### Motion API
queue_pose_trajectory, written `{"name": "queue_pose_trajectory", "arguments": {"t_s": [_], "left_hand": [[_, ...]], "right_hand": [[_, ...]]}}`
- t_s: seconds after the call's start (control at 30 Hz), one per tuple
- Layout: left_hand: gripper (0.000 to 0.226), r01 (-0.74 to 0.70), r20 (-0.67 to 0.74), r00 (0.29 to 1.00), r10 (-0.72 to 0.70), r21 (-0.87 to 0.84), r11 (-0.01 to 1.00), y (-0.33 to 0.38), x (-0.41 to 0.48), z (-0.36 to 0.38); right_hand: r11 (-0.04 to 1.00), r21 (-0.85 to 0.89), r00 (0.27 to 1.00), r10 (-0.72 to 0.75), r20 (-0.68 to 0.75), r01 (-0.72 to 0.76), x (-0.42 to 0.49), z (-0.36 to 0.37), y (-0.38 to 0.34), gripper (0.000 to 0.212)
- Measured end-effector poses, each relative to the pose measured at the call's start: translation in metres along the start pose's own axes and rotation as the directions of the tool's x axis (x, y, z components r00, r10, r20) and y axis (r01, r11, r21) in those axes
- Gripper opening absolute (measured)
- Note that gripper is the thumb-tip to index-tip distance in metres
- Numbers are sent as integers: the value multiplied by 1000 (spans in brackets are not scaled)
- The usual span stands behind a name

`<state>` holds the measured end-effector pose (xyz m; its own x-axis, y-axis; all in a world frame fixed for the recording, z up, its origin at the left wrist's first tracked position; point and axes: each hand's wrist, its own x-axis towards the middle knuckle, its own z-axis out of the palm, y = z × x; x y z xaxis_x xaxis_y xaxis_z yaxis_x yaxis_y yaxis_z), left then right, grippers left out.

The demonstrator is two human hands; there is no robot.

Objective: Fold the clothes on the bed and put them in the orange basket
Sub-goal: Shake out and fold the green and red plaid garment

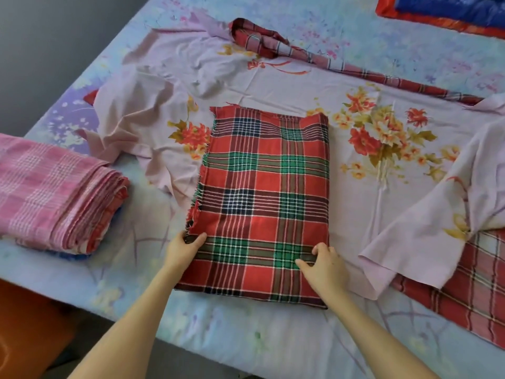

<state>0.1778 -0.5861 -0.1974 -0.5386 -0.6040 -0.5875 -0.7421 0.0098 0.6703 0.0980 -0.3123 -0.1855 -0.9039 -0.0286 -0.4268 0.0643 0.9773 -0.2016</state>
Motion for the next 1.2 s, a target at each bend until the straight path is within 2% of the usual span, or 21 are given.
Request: {"name": "queue_pose_trajectory", "arguments": {"t_s": [0.07,0.13,0.2,0.23,0.27,0.37,0.43,0.57,0.7,0.77,0.87,0.93,1.03,1.1,1.2], "left_hand": [[28,31,53,998,-31,5,1000,-11,-4,-5],[29,51,38,998,-56,116,992,-25,-9,-10],[32,42,-18,999,-38,317,947,-39,-13,-14],[35,46,-37,999,-35,336,941,-45,-15,-14],[36,63,-36,998,-55,295,954,-48,-16,-15],[31,164,32,986,-163,-54,985,-45,-26,-15],[28,154,28,988,-152,-154,976,-39,-32,-12],[36,85,-82,991,-106,-231,969,-33,-47,1],[38,44,-216,972,-92,-219,975,-25,-72,4],[40,59,-230,970,-78,-88,994,-32,-97,-6],[34,155,-114,985,-131,235,960,-44,-144,-24],[26,245,4,966,-260,318,916,-45,-179,-36],[22,317,167,902,-398,369,874,-38,-228,-59],[24,373,283,847,-449,286,883,-27,-243,-72],[24,481,402,809,-429,-33,876,5,-230,-70]], "right_hand": [[997,48,998,65,-21,-64,0,3,6,51],[957,235,986,168,18,-167,1,6,13,64],[832,480,960,233,152,-278,3,11,21,73],[774,551,949,235,209,-312,3,17,27,73],[728,598,941,225,252,-334,5,25,35,68],[546,726,907,212,364,-418,0,23,36,37],[469,755,889,216,405,-458,-3,17,37,29],[354,801,876,209,435,-483,-10,5,33,31],[387,813,900,197,389,-436,-29,-16,41,20],[388,813,900,173,399,-435,-53,-30,59,20],[364,739,819,156,552,-567,-102,-50,93,16],[371,614,692,122,712,-697,-139,-62,115,8],[384,478,521,11,853,-790,-183,-89,141,19],[311,482,504,-11,864,-819,-187,-113,144,26],[118,542,546,5,838,-832,-158,-141,131,19]]}}
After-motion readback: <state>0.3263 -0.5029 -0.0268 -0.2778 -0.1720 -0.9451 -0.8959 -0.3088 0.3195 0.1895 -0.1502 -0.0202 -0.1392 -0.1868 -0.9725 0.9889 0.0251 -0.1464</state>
